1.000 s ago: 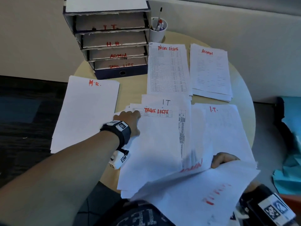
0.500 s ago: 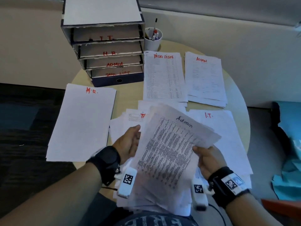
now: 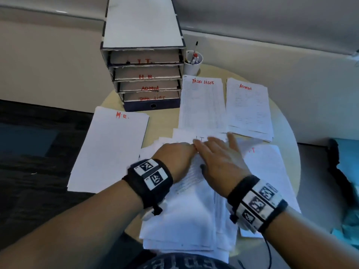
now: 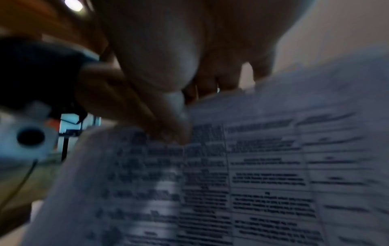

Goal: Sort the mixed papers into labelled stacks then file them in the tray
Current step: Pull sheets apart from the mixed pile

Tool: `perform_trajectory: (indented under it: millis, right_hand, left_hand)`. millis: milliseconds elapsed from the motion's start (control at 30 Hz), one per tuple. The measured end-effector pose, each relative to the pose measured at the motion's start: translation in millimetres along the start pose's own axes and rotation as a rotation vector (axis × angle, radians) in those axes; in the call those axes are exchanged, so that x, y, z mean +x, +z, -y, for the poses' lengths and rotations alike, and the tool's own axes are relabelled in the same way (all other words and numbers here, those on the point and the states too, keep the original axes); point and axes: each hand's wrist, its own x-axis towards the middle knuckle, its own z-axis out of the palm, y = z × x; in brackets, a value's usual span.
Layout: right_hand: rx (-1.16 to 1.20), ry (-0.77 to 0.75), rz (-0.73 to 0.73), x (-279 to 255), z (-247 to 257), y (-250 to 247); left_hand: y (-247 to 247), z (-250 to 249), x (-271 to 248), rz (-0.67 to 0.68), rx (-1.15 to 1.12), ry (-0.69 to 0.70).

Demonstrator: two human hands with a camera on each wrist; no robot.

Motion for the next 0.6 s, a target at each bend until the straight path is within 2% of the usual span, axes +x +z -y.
perform_trajectory:
  millis: [67, 100, 167, 200, 233, 267, 300, 333, 367, 400, 433, 500, 600]
  right_hand:
    - [-0.014, 0.104, 0.185, 12.9, -8.8, -7.3]
    - [0.030, 0.163, 0.211, 15.8, -17.3, -10.8]
    - [0.182, 0.323, 0.227, 13.5, -40.9, -16.3]
    - [0.338, 0.414, 0.176, 9.0, -53.9, -18.7]
    - [0.504, 0.487, 0.113, 2.7, -66.0, -19.8]
    - [0.649, 0.528, 0.039, -3.8, -76.2, -20.0]
    - [0.786, 0.545, -0.027, -8.5, -83.3, -17.8]
    - [0.911, 0.558, -0.077, -11.7, -85.9, -17.2]
    - [1.057, 0.567, -0.123, -12.6, -85.2, -14.7]
    - [1.158, 0.588, -0.164, -12.0, -81.8, -11.4]
    - [1.216, 0.598, -0.213, -10.6, -75.1, -9.0]
    - [1.193, 0.596, -0.301, -7.9, -61.1, -4.7]
    - [1.190, 0.607, -0.418, -5.2, -42.5, -1.7]
  left_hand:
    - [-15.1, -3.1, 4.8, -0.047, 0.042, 0.037]
    - [-21.2, 2.8, 6.0, -0.083, 0.032, 0.000]
    - [-24.0, 30.7, 4.2, -0.224, -0.036, -0.196]
    - [-18.7, 47.2, 1.2, -0.331, -0.092, -0.339]
    - [-12.8, 60.6, -4.3, -0.410, -0.208, -0.486]
    - [-4.3, 71.6, -9.4, -0.435, -0.402, -0.616]
    - [3.5, 76.1, -13.2, -0.384, -0.643, -0.706]
    - [11.3, 75.0, -15.0, -0.274, -0.900, -0.749]
    - [17.4, 70.6, -15.3, -0.146, -1.139, -0.734]
    - [21.6, 66.3, -13.3, -0.062, -1.274, -0.691]
    - [22.2, 59.5, -10.1, -0.052, -1.322, -0.613]
    - [11.2, 44.0, -2.2, -0.239, -1.240, -0.477]
    - [-7.8, 32.2, 2.3, -0.498, -1.048, -0.347]
